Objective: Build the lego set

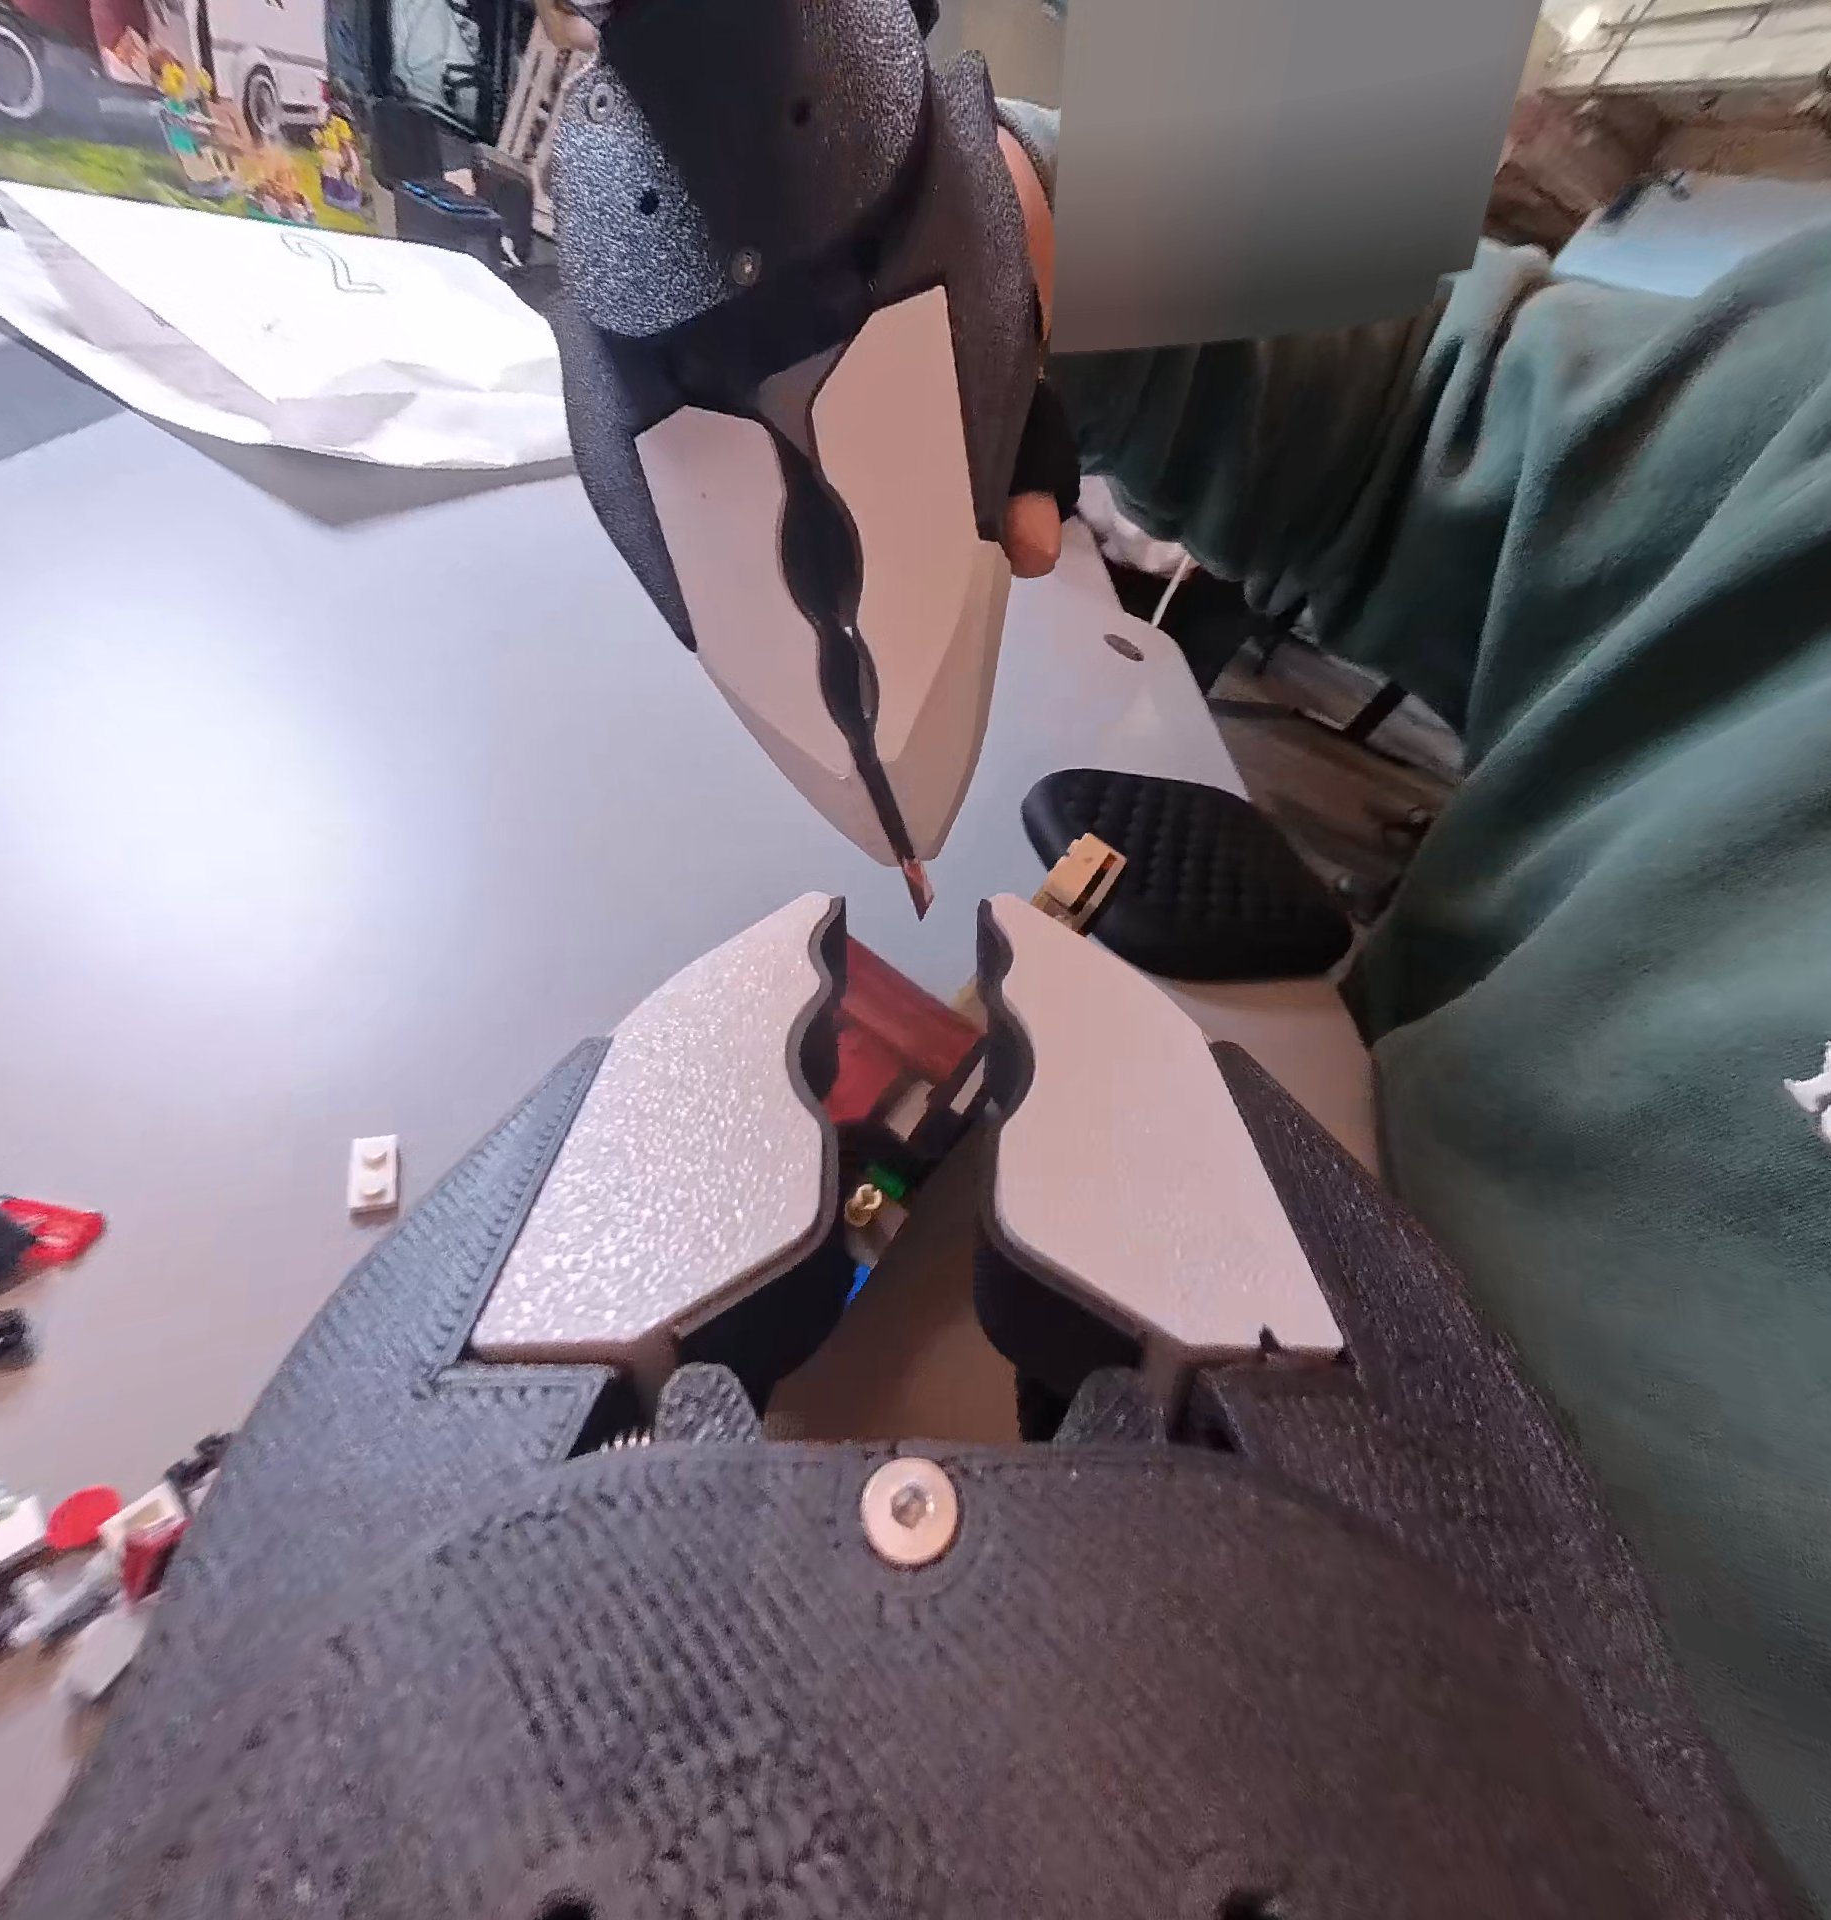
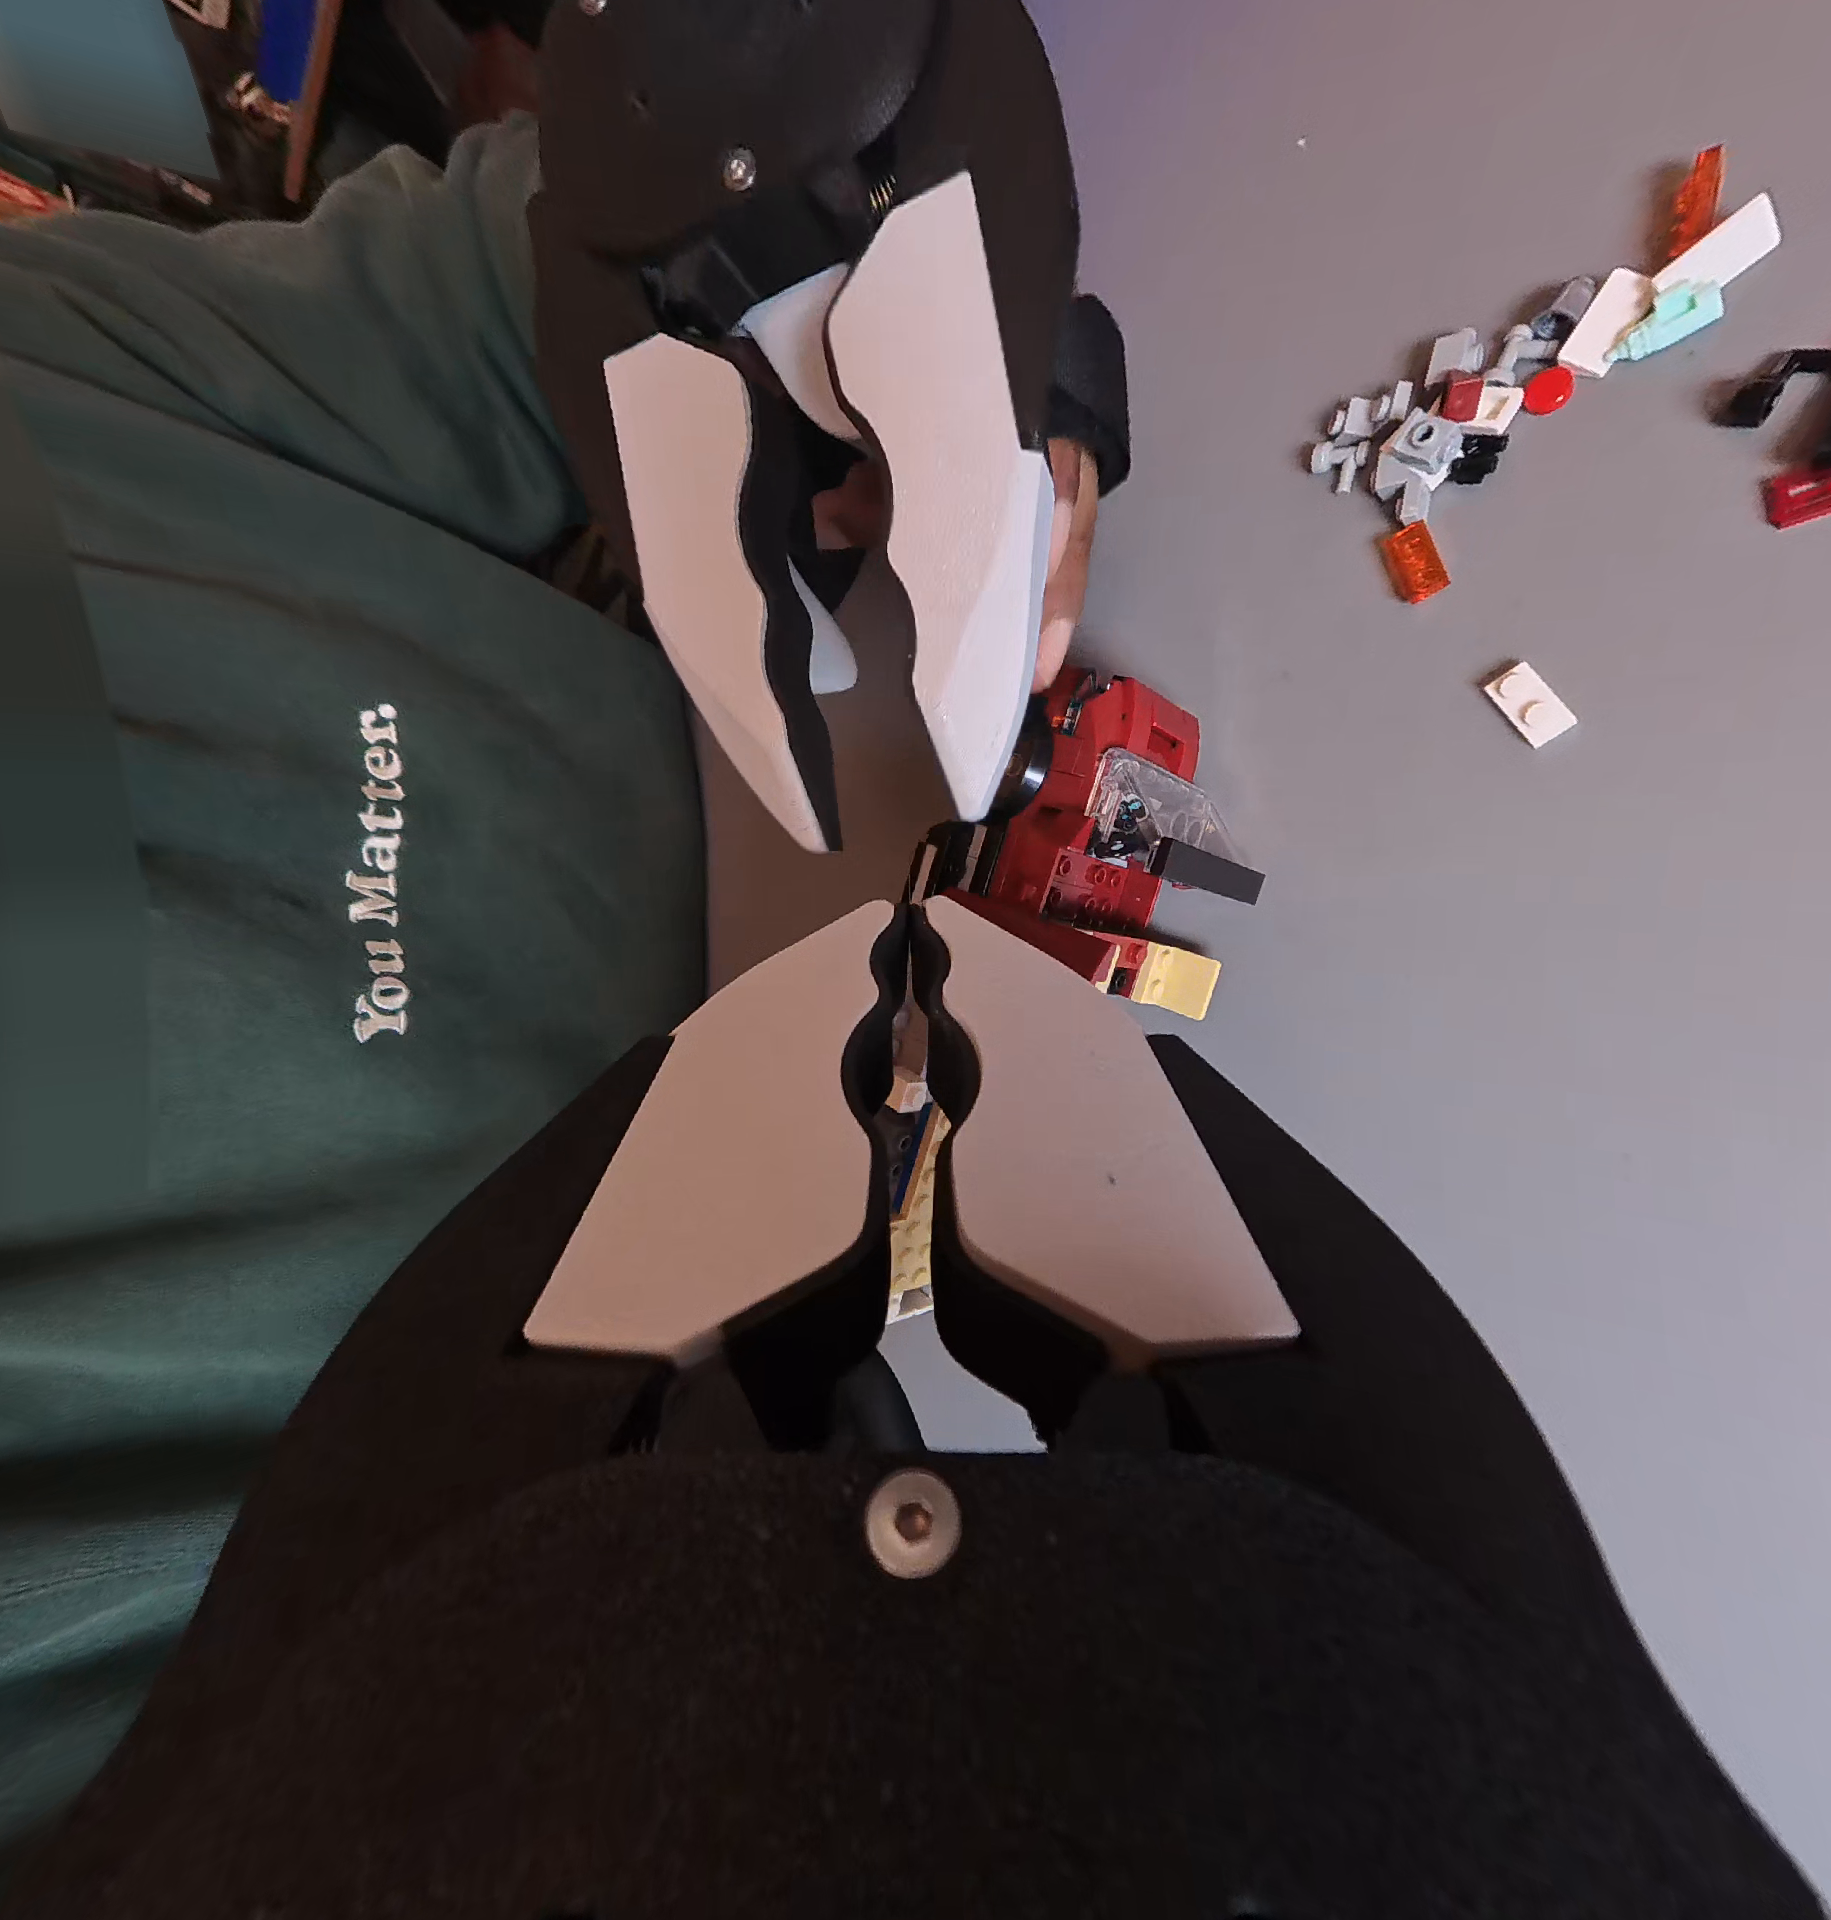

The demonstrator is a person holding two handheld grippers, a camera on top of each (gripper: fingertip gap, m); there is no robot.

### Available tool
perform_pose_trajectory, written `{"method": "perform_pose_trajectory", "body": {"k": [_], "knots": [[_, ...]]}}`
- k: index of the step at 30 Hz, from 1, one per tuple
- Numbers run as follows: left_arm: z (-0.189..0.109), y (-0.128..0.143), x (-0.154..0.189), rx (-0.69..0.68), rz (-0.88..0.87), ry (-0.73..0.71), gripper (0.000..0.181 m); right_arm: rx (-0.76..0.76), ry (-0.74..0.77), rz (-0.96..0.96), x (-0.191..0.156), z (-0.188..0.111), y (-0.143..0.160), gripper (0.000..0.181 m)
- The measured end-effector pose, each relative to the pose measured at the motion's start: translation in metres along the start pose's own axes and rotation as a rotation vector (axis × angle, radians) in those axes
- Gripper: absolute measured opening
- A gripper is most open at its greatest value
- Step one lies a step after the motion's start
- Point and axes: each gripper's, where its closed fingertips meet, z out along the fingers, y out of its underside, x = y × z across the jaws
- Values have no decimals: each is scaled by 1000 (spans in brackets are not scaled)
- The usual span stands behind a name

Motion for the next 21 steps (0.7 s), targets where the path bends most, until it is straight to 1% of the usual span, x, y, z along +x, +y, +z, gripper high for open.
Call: {"method": "perform_pose_trajectory", "body": {"k": [1,7,9,12,16,19,21], "knots": [[2,0,1,3,-13,13,23,1,0,0,0,0,0,0],[9,8,-6,-33,-13,-25,17,25,-24,10,-1,1,-1,0],[10,7,-3,-24,-25,-5,15,28,-22,9,0,1,-1,0],[9,6,-6,-15,-22,-32,9,44,-31,10,-1,1,-3,0],[7,2,-4,9,-33,-18,6,78,-36,6,-2,0,-7,0],[6,1,-4,12,-32,-20,0,88,-38,4,-2,0,-9,0],[6,1,-4,11,-33,-23,0,92,-38,3,-2,0,-9,0]]}}
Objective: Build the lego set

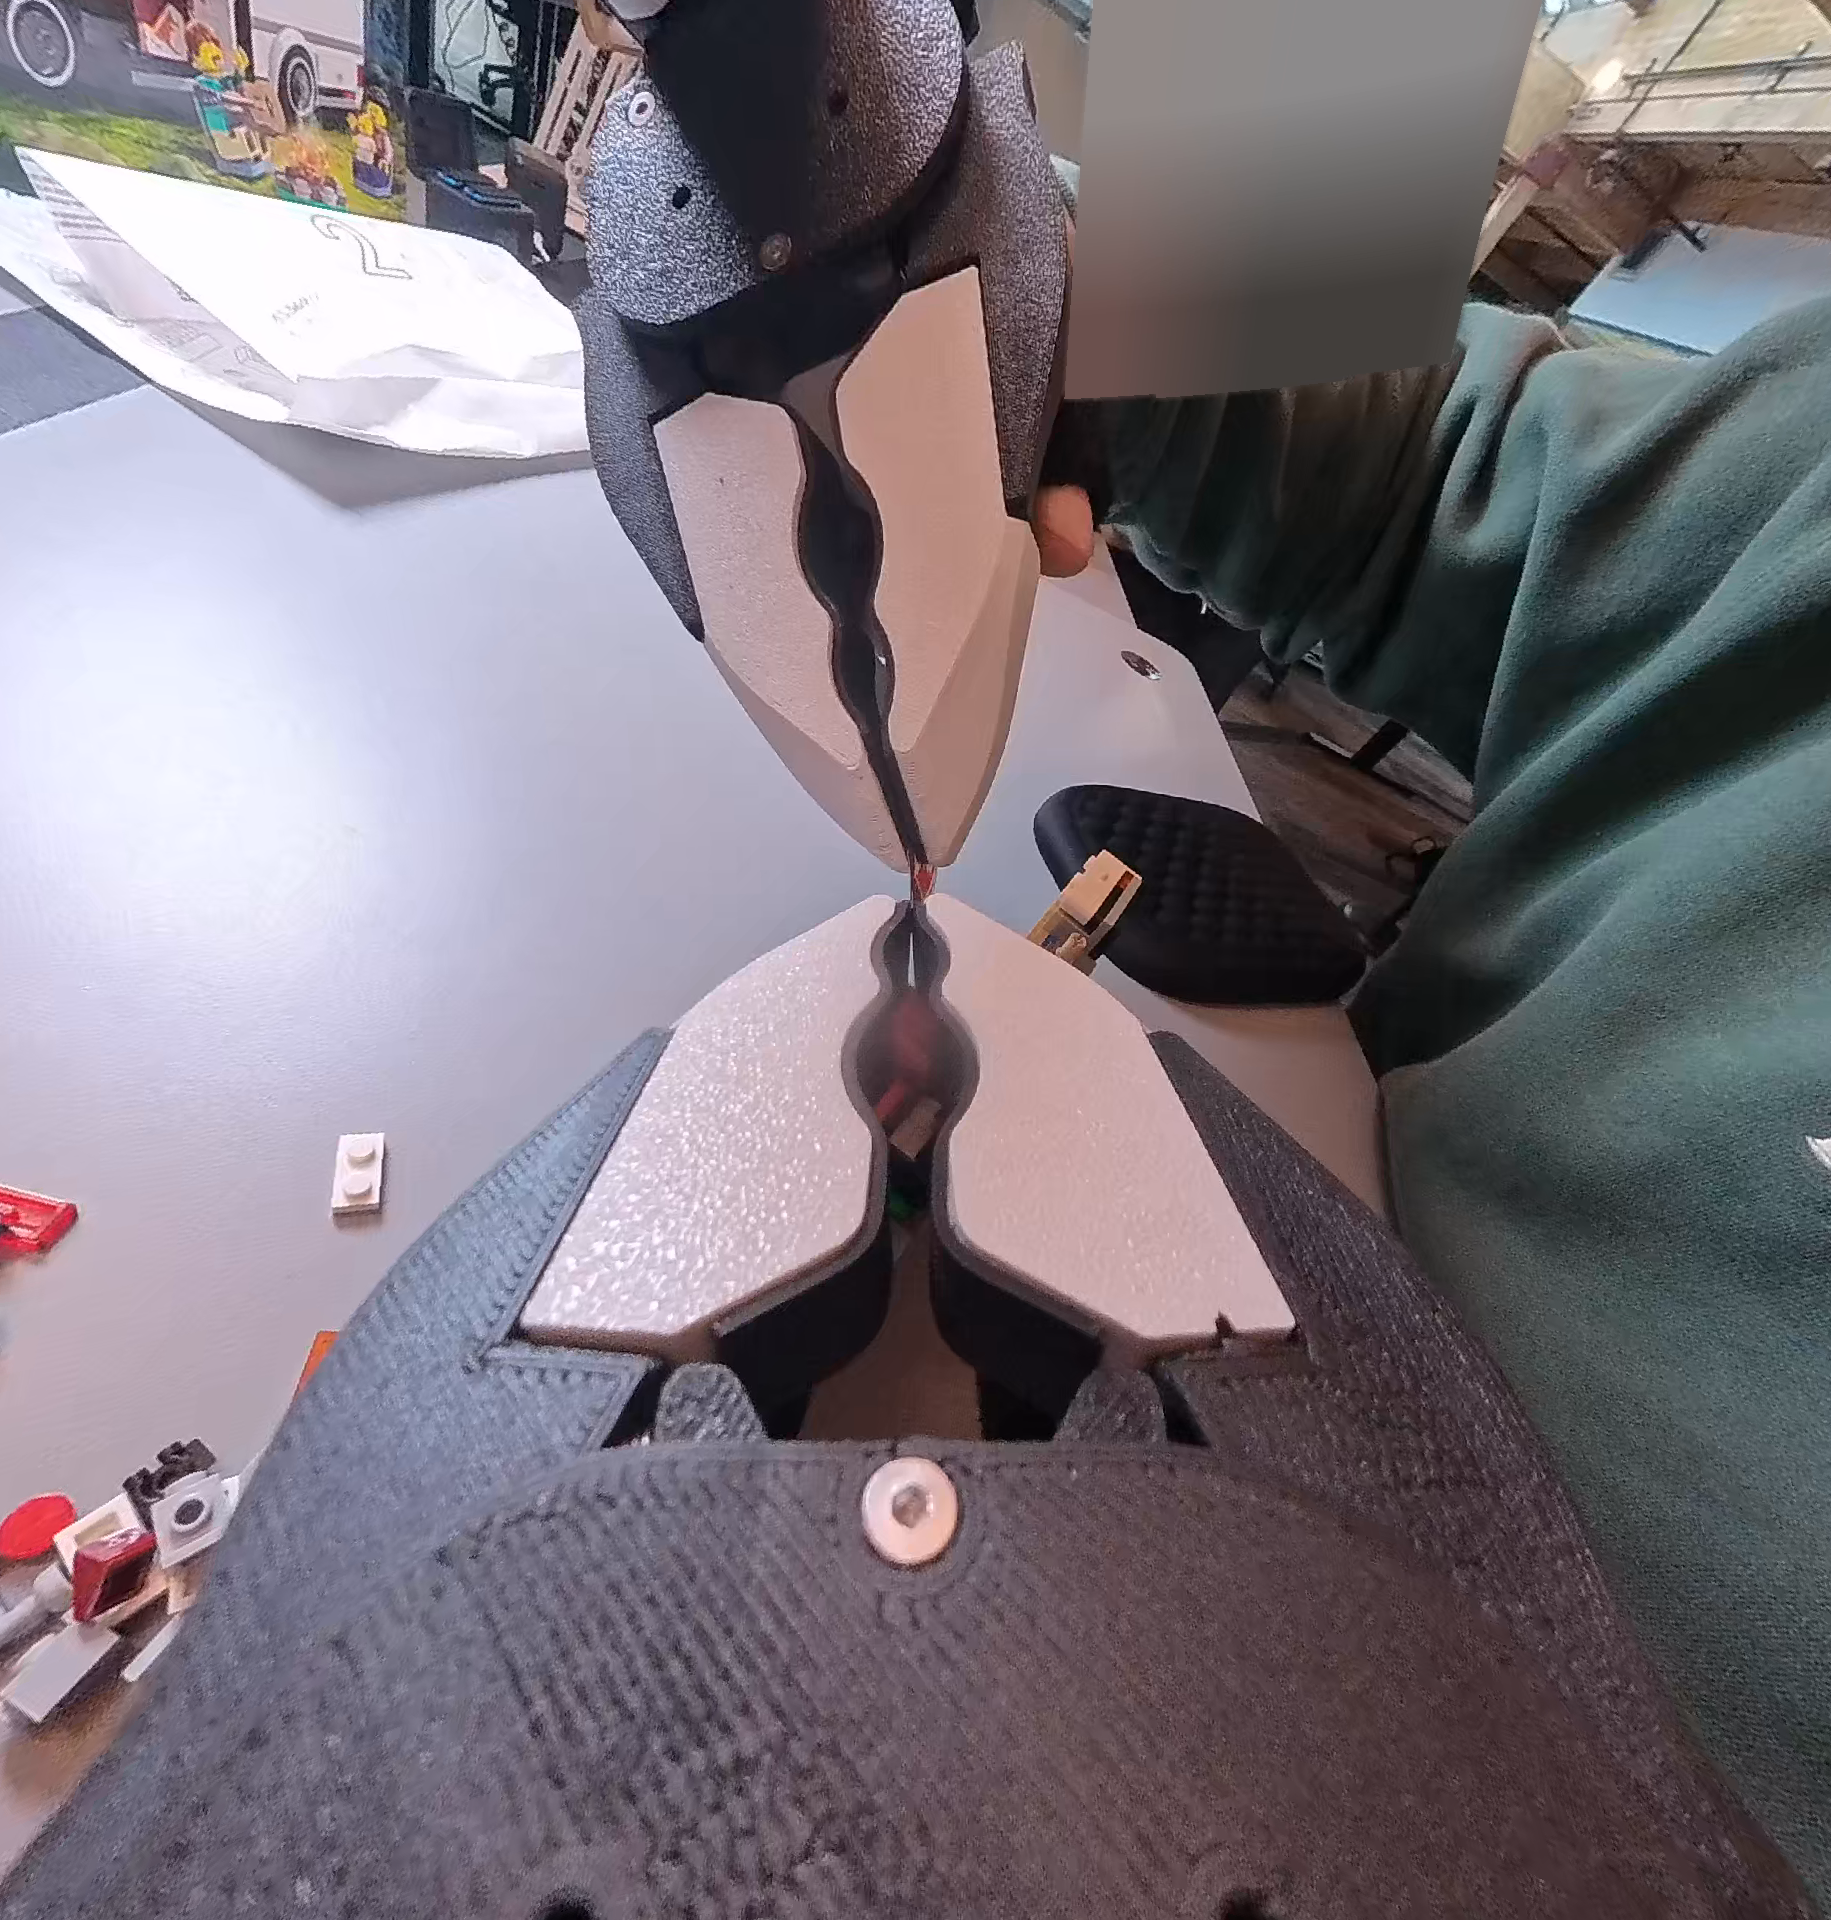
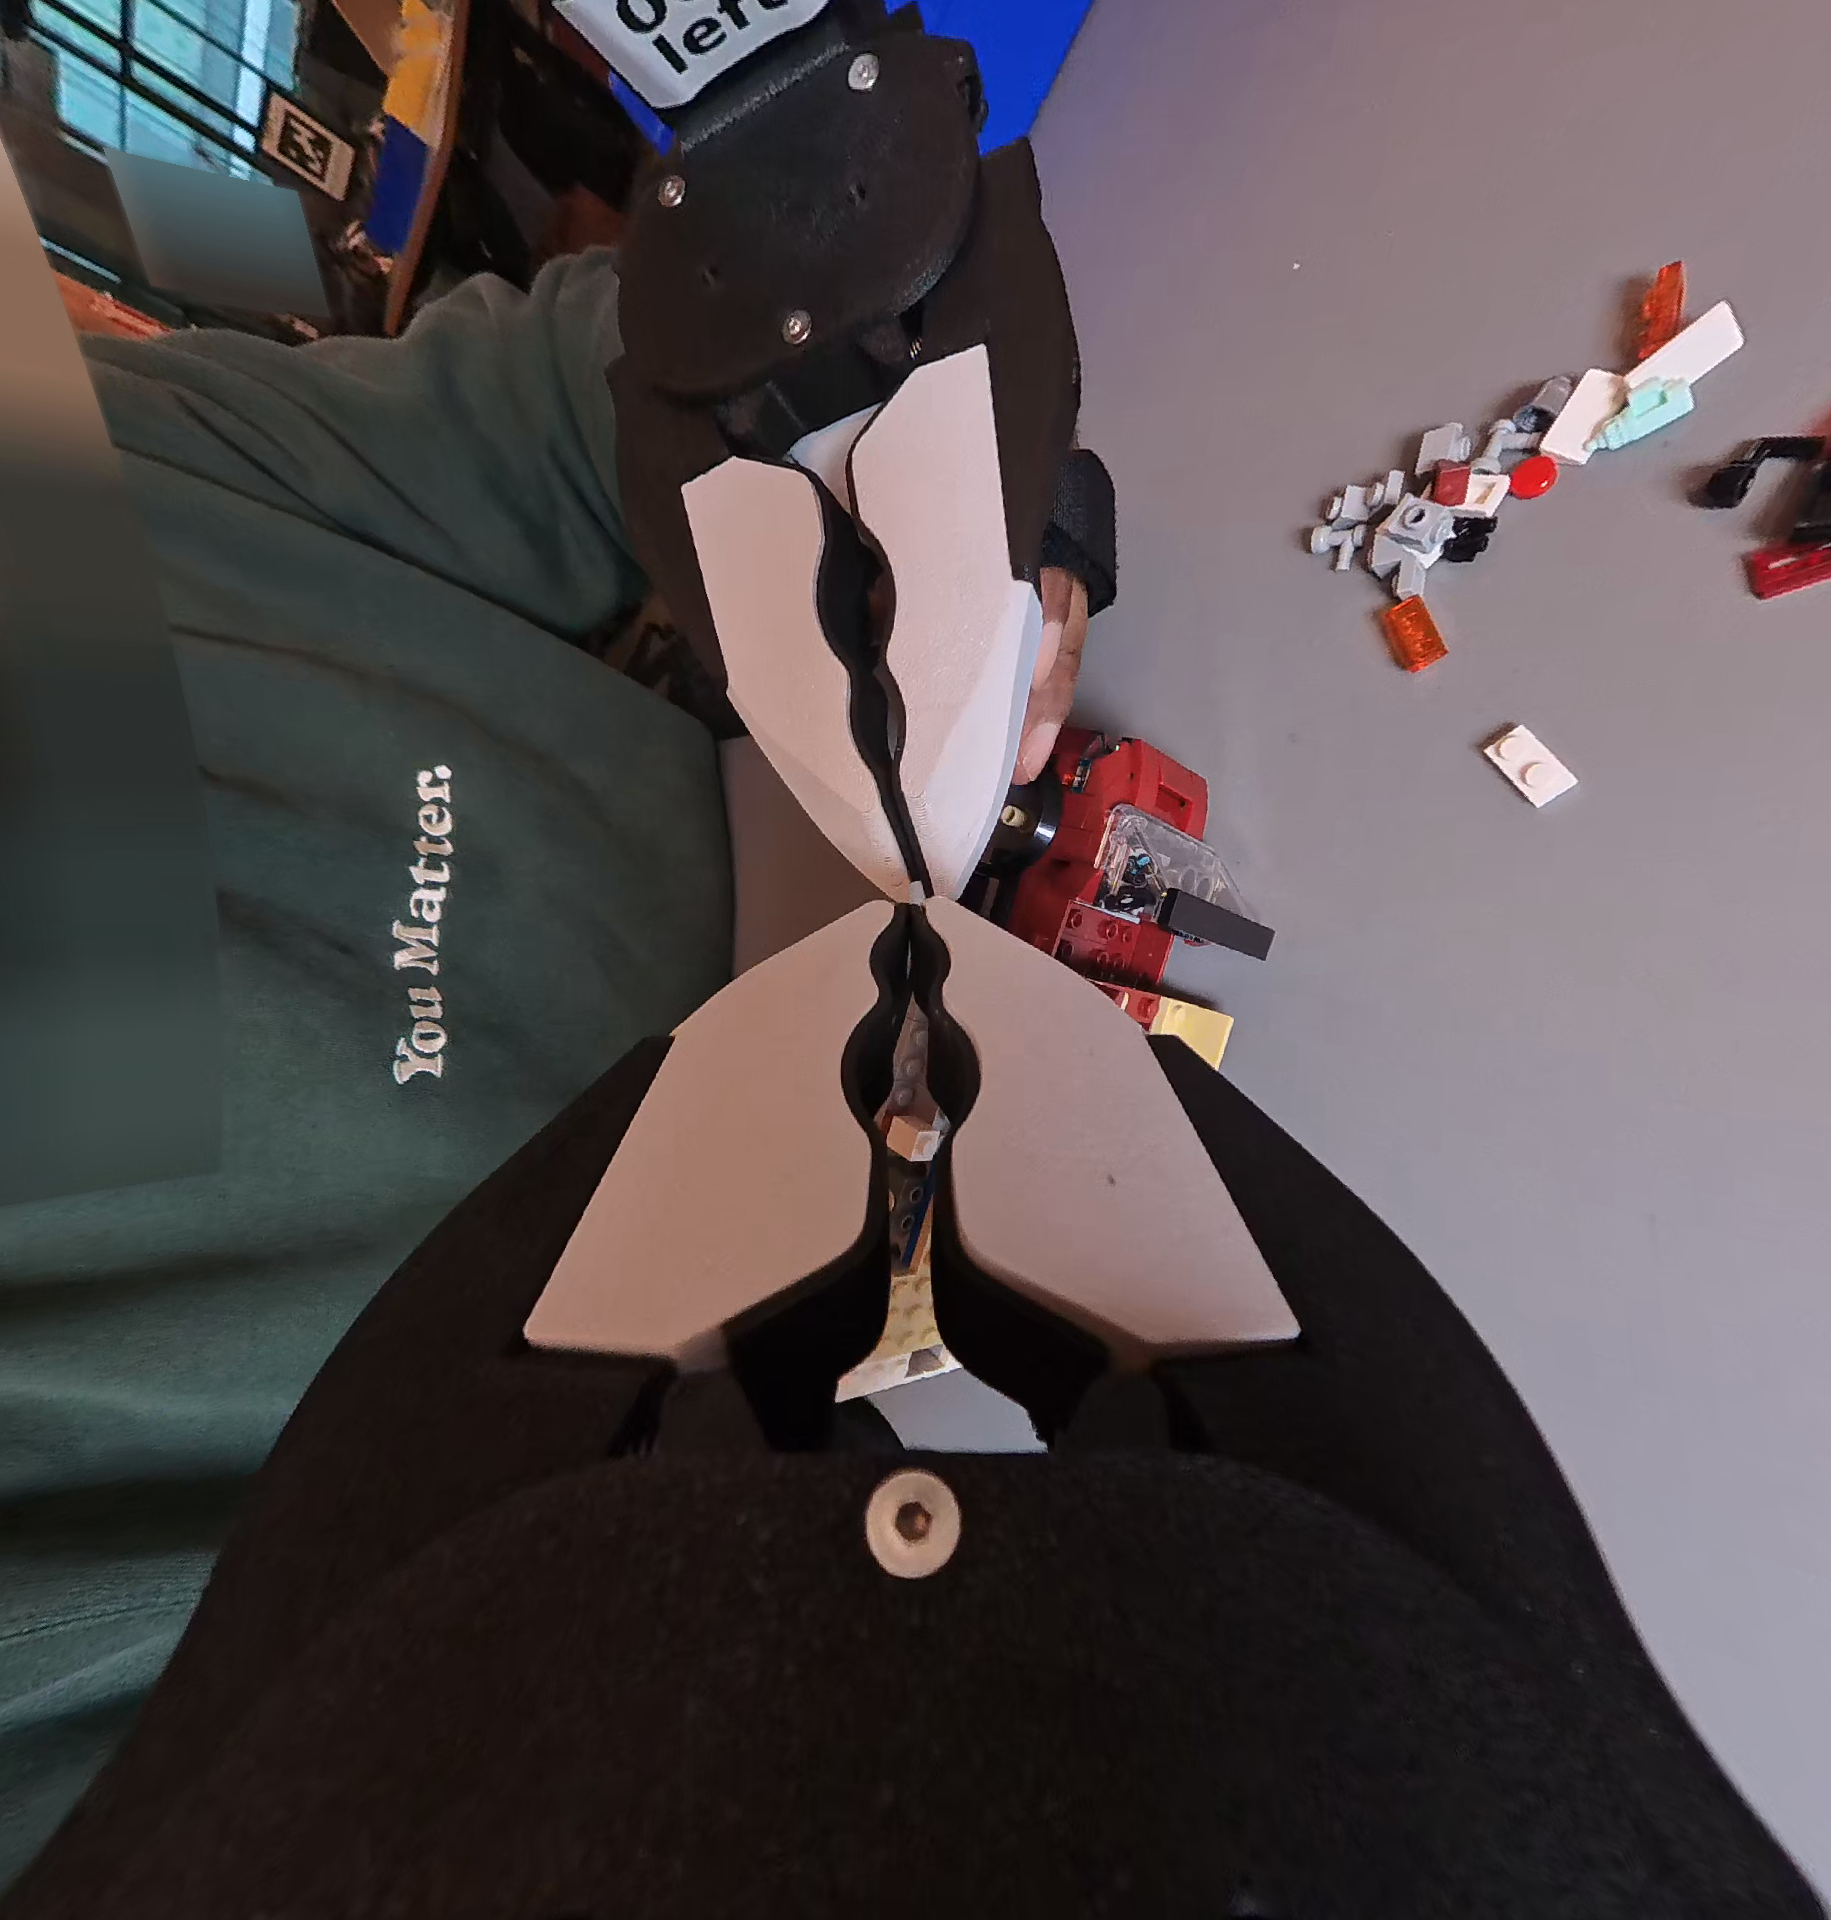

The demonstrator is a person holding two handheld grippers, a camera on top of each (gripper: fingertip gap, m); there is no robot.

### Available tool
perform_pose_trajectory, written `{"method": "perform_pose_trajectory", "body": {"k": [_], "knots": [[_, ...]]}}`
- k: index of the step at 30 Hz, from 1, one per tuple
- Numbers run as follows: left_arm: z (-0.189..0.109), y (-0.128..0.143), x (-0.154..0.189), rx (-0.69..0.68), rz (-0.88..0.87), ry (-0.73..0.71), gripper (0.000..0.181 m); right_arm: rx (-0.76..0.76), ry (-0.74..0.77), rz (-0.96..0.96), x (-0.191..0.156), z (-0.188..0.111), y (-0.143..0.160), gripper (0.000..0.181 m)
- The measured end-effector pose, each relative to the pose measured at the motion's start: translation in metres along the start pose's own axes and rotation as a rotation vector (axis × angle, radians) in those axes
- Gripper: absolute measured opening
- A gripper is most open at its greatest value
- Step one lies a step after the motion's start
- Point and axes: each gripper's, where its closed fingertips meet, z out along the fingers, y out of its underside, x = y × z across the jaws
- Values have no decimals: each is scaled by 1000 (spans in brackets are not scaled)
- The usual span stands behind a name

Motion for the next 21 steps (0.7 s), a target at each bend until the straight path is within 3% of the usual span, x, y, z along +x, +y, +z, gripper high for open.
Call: {"method": "perform_pose_trajectory", "body": {"k": [21], "knots": [[-8,-10,4,47,-1,18,0,93,8,-35,-7,-3,-10,6]]}}
